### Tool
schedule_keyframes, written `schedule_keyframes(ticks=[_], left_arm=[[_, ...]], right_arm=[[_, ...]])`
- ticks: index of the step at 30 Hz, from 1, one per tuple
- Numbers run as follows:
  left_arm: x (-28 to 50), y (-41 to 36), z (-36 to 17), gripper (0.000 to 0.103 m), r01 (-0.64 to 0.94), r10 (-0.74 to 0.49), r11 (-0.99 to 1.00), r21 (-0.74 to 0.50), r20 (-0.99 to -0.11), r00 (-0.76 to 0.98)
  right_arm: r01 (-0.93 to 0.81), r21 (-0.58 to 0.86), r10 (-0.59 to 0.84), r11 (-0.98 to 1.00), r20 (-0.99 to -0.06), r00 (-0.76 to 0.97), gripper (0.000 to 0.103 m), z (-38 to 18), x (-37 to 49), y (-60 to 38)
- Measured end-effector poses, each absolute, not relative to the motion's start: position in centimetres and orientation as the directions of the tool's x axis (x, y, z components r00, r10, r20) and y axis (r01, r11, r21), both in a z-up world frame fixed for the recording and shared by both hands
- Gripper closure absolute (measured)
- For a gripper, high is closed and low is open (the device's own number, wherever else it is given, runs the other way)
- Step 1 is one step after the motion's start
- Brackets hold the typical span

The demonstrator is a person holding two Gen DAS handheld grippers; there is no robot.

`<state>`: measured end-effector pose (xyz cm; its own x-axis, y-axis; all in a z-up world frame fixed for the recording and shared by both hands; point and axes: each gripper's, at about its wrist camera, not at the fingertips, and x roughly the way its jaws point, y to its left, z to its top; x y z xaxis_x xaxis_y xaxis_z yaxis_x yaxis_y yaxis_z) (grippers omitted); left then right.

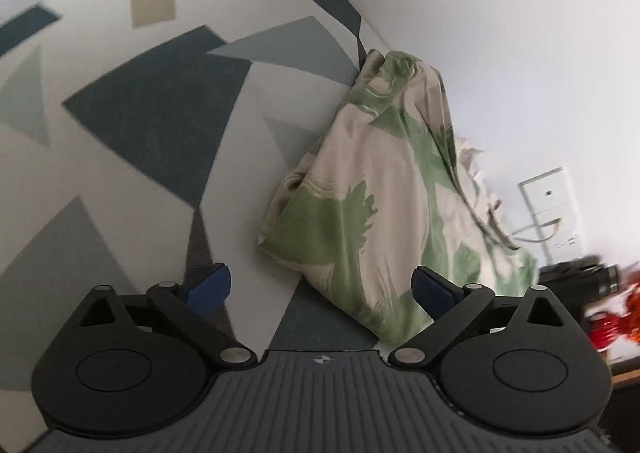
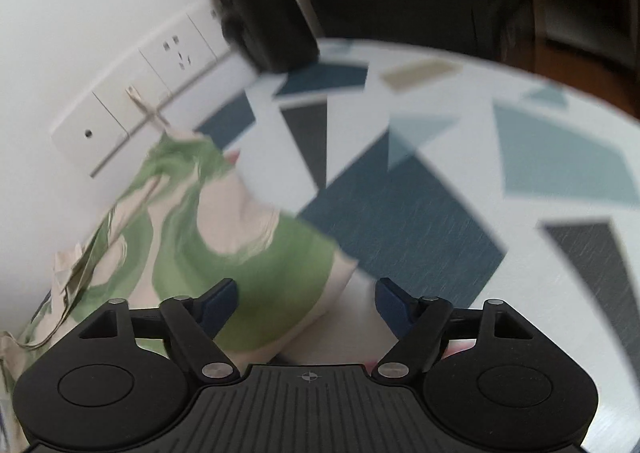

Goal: Fold clothes

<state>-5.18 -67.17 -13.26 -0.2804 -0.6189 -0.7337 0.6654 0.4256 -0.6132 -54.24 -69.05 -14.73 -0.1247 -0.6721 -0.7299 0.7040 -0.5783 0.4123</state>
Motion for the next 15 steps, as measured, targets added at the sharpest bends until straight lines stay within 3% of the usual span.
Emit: schedule_keyframes(ticks=[5, 6, 7, 8, 10, 15], left_arm=[[-6.2, -68.4, -13.8, 0.01, 0.619, -0.668, 0.43, -0.657, -0.693, -0.27], [-6.4, -68.6, -13.8, 0.018, 0.615, -0.677, 0.439, -0.655, -0.691, -0.253], [-6.6, -69.2, -14.0, 0.032, 0.617, -0.668, 0.443, -0.65, -0.699, -0.257], [-6.9, -69.6, -13.8, 0.038, 0.641, -0.652, 0.453, -0.619, -0.721, -0.236], [-7.3, -70.4, -13.6, 0.092, 0.681, -0.622, 0.471, -0.56, -0.759, -0.194], [-7.7, -69.6, -12.8, 0.097, 0.71, -0.634, 0.486, -0.509, -0.765, -0.114]], right_arm=[[0.688, 0.455, -0.704, -0.565, -0.702, -0.114, 0.039, -15.1, -53.4, -70.5], [0.68, 0.468, -0.709, -0.564, -0.697, -0.109, 0.049, -15.2, -53.8, -70.8], [0.672, 0.481, -0.714, -0.563, -0.693, -0.102, 0.063, -15.3, -54.1, -71.1], [0.658, 0.501, -0.717, -0.563, -0.691, -0.087, 0.072, -15.5, -54.6, -71.3], [0.644, 0.538, -0.724, -0.545, -0.689, -0.038, 0.09, -15.9, -55.3, -71.7], [0.684, 0.551, -0.751, -0.479, -0.66, 0.006, 0.095, -15.1, -55.7, -71.3]])
